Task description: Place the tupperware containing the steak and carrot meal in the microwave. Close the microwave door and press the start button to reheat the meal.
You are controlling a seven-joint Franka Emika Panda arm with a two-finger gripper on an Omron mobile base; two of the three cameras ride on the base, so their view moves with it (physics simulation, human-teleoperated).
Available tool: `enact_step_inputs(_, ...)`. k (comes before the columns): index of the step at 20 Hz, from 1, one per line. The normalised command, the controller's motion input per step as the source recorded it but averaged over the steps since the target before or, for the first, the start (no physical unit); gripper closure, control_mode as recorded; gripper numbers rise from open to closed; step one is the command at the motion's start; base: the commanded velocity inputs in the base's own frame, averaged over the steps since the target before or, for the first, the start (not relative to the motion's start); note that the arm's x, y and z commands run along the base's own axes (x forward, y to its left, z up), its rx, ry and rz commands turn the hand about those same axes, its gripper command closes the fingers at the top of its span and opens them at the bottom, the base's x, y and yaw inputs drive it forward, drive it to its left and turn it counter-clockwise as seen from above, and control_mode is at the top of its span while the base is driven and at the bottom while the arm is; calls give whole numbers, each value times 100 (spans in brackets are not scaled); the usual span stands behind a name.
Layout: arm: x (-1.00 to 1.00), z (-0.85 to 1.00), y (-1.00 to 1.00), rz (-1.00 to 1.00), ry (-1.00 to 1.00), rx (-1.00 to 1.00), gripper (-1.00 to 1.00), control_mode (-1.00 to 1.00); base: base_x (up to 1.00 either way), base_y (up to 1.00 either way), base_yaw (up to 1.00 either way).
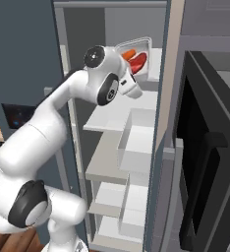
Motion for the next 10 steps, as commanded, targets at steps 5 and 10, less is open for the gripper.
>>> enact_step_inputs(5, -100, -15, 21, 0, 16, 0, 100, -100, 0, 0, 0)
enact_step_inputs(10, -100, -28, 41, 0, 15, 0, 100, -100, 0, 0, 0)
